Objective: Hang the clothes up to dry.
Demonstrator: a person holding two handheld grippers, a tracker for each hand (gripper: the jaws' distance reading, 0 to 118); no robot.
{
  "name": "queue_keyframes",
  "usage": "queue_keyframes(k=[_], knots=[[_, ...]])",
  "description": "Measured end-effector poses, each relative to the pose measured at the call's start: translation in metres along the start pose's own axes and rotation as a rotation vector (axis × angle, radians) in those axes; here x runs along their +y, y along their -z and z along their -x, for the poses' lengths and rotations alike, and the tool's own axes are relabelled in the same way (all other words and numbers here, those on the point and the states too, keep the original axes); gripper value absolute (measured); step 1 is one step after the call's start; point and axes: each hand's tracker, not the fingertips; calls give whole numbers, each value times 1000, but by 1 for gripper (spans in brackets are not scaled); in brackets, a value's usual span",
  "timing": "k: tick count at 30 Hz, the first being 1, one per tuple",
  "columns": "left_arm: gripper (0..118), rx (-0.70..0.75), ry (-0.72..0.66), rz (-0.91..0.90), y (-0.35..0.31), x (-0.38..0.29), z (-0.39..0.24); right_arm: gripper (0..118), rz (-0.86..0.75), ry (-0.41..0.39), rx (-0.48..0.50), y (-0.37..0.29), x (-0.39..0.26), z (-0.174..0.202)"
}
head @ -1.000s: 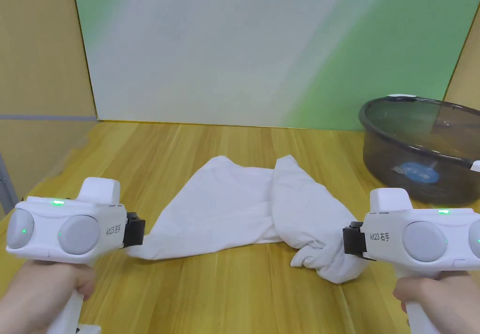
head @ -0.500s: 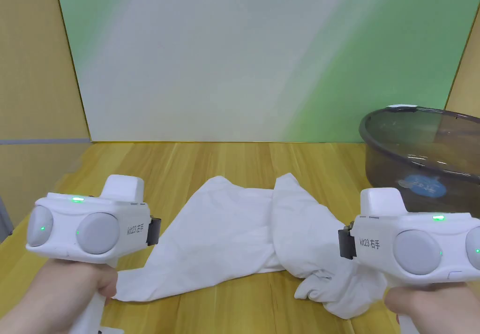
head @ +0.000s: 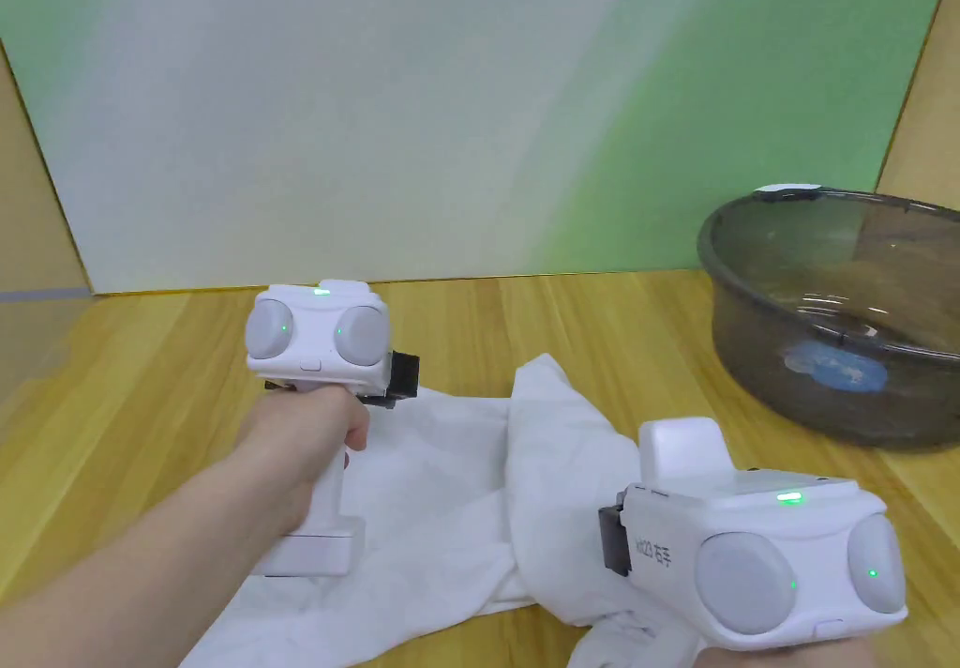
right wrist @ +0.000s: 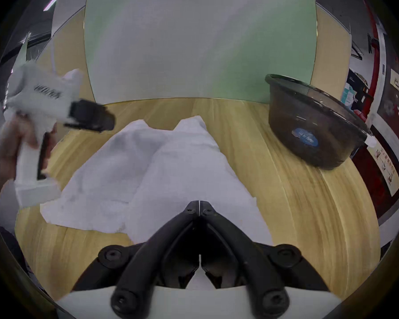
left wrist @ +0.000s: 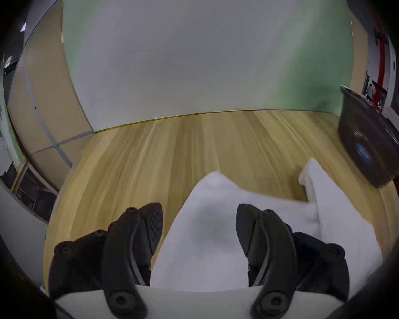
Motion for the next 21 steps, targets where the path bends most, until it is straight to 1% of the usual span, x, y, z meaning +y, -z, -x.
queue_keyframes(k=[4, 8, 11, 12, 14, 15, 16, 17, 18, 19, 20, 21], knots=[[64, 22, -62, -14, 39, 16, -8, 0, 9, 1, -5, 9, 3, -4], [64, 25, -51, 44, 67, 13, -12, 0, 24, 13, -2, 14, 2, -8], [63, 59, -49, 89, 80, -1, -8, 0, 30, 9, -4, 14, -1, -7], [60, 41, -100, 15, 83, 2, -12, 0, 32, 9, -4, 14, -1, -7], [50, 13, -105, 7, 78, -2, -8, 0, 33, 8, -6, 11, -3, -5], [35, -6, -96, 5, 79, -2, -8, 0, 31, 9, -6, 9, -3, -4], [9, -19, -83, 8, 79, -2, -11, 0, 28, 12, -5, 7, -2, -4], [3, -30, -64, 9, 73, 3, -11, 0, 25, 19, -6, 6, -1, -4], [3, -23, -33, 16, 73, 2, -17, 3, 24, 23, -9, 4, 0, -3], [3, 16, 24, 44, 72, -2, -25, 10, 21, 28, -15, 3, 3, -3], [3, 47, 62, 2, 73, -2, -28, 20, 14, 40, -25, 1, 6, -4], [3, 56, 74, -6, 72, -1, -27, 38, 12, 54, -29, -1, 11, -4]])
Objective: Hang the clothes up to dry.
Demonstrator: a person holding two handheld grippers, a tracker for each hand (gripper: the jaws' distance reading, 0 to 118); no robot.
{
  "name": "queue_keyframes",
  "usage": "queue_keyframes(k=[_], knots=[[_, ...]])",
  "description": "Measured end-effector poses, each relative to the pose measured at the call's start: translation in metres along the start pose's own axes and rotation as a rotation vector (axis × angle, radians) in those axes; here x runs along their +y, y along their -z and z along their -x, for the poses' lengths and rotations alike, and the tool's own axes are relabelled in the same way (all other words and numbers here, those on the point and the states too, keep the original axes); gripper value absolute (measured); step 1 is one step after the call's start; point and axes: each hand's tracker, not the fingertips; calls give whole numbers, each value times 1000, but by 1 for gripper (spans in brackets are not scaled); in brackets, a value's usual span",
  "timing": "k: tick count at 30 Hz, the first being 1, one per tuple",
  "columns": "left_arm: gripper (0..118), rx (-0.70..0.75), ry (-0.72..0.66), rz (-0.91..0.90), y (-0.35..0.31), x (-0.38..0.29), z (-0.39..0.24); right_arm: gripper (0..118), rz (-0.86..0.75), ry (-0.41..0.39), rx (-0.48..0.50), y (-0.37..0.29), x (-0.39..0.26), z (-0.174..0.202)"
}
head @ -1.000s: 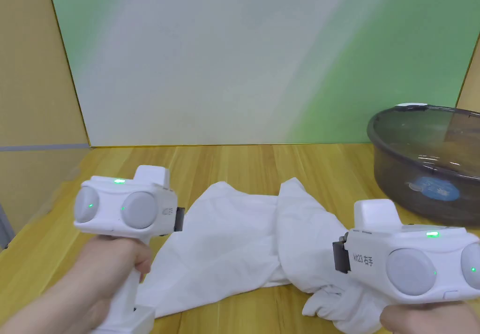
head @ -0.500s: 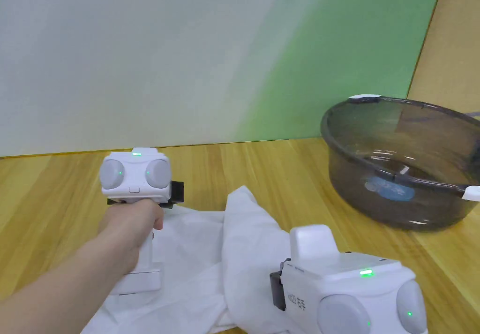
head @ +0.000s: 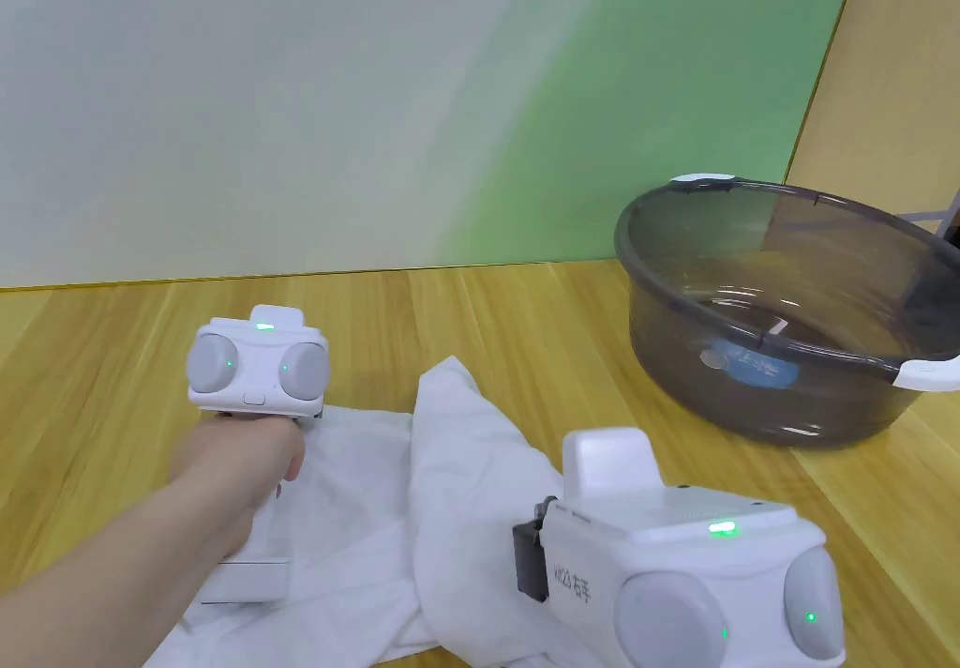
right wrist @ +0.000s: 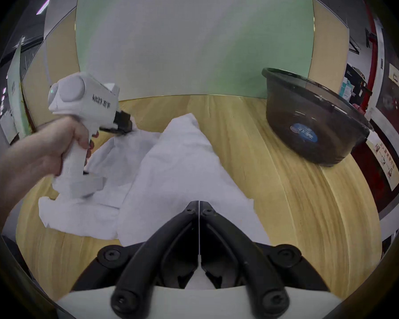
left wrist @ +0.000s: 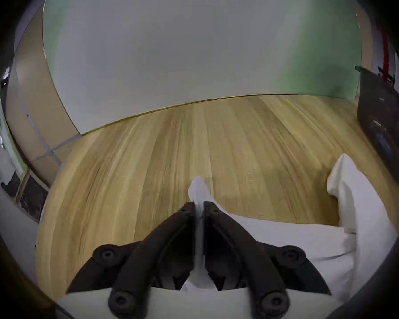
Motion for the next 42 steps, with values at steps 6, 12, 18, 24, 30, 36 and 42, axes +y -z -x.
queue_keyframes(k=[6, 12, 18, 24, 30, 36, 42], knots=[[3, -31, -50, 22, 1, 0, 9, 82, -16, -48, -37, 13, 59, 10], [3, -61, -71, 28, 1, -1, 16, 82, 133, -71, 9, 115, 134, 34], [3, -65, -68, 14, -1, -4, 16, 72, 252, -20, -18, 201, 154, 31], [3, -66, -59, 5, -1, -3, 16, 53, 254, -32, -5, 225, 148, 20], [3, -64, -50, -2, -1, -4, 16, 4, 246, -10, 29, 201, 135, 16], [3, -70, -71, -4, -4, -7, 23, 4, 200, 4, 47, 186, 133, -6], [3, -34, -106, -80, -31, 4, 44, 4, 35, 1, 19, 128, 145, -39]])
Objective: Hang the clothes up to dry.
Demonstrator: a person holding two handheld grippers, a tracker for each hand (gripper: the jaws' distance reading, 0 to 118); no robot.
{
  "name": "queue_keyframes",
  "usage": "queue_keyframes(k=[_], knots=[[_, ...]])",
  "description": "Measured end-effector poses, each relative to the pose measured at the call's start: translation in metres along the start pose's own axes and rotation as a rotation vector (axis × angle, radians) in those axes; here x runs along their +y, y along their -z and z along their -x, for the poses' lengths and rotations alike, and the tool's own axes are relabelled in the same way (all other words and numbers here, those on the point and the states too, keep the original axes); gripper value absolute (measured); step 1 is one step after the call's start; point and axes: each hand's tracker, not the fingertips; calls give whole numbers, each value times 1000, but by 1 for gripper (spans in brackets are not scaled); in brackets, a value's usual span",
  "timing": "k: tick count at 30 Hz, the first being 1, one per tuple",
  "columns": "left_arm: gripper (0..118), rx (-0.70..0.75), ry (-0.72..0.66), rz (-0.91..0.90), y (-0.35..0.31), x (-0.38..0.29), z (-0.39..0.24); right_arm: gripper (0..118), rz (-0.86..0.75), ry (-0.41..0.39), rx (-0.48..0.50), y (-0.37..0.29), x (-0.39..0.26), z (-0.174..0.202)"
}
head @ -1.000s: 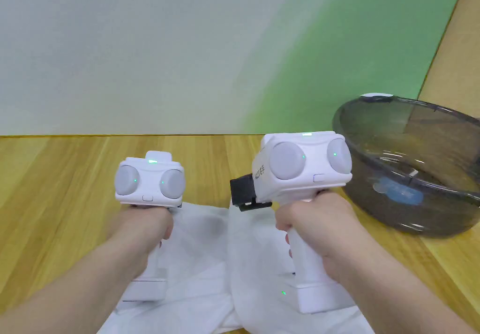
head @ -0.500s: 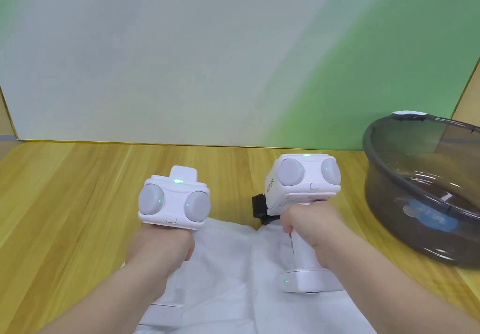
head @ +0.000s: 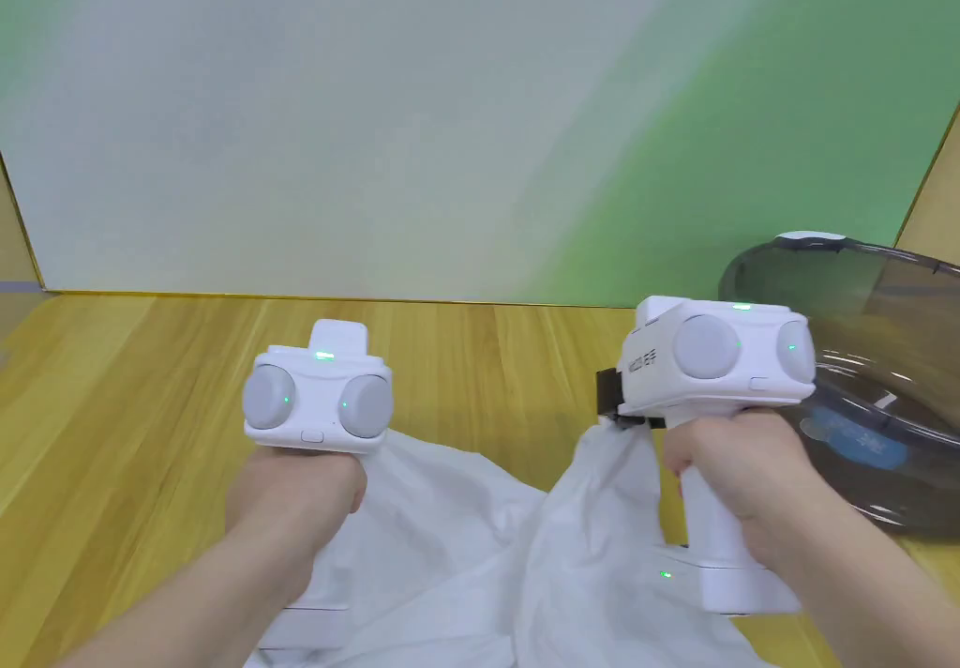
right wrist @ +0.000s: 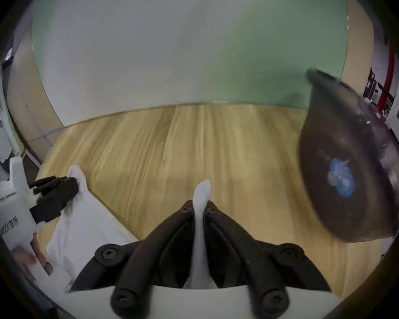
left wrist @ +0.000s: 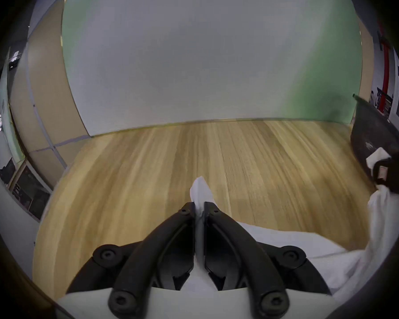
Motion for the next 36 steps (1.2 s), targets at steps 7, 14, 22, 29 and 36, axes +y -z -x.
queue_keyframes(k=[7, 14, 22, 29, 36], knots=[[3, 30, -28, -183, -87, 63, 33, 4, -199, 12, -33, -111, 50, -28], [3, 88, -100, -367, -199, 134, 83, 4, -426, 38, -82, -234, 107, -54], [3, 182, -84, -608, -335, 210, 122, 3, -600, -10, -193, -355, 160, -60], [3, 252, -74, -704, -407, 244, 135, 3, -691, 5, -248, -429, 185, -66], [3, 225, -91, -715, -423, 248, 131, 4, -712, 1, -240, -452, 187, -60]])
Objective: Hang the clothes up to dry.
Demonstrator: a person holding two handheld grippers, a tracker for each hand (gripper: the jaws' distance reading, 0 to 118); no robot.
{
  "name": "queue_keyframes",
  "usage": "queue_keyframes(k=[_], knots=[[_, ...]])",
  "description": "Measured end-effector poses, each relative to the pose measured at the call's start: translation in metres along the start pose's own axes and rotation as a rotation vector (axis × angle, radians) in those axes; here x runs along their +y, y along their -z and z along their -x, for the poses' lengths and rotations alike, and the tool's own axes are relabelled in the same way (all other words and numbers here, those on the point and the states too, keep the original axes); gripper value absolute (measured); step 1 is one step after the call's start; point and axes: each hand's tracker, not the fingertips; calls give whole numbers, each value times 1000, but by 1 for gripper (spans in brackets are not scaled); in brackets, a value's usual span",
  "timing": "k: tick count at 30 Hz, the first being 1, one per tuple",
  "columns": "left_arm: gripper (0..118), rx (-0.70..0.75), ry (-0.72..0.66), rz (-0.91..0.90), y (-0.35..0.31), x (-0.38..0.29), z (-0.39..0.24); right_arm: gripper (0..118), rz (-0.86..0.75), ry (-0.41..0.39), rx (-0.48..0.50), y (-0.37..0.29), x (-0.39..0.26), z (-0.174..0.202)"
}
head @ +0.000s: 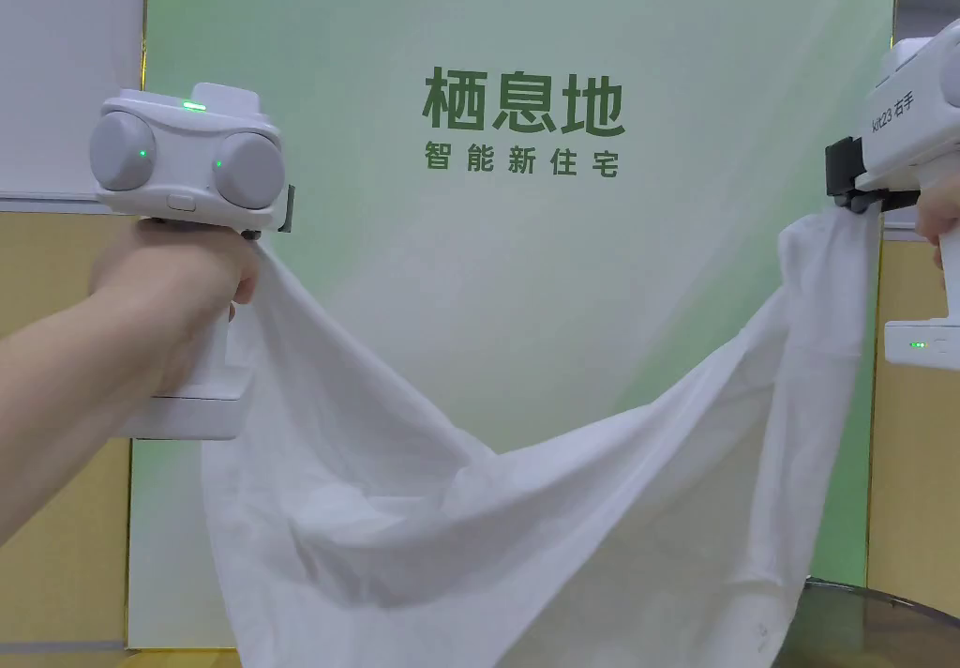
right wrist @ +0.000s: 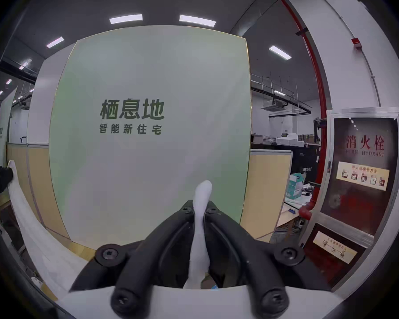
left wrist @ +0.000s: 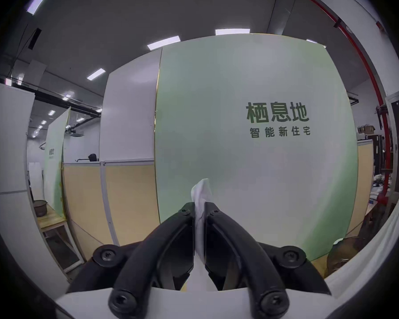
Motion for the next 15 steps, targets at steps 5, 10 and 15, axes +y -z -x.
queue_keyframes(k=[5, 10, 15], knots=[[3, 2, -5, 6, 10, -3, -6, 3, 15, -30, 5, 10, 1, 13], [3, 17, -15, 46, 51, 6, -16, 4, 17, -18, -10, 46, 19, 22], [3, 44, -4, 27, 97, 32, -28, 3, 34, -36, -36, 96, 41, 43]])
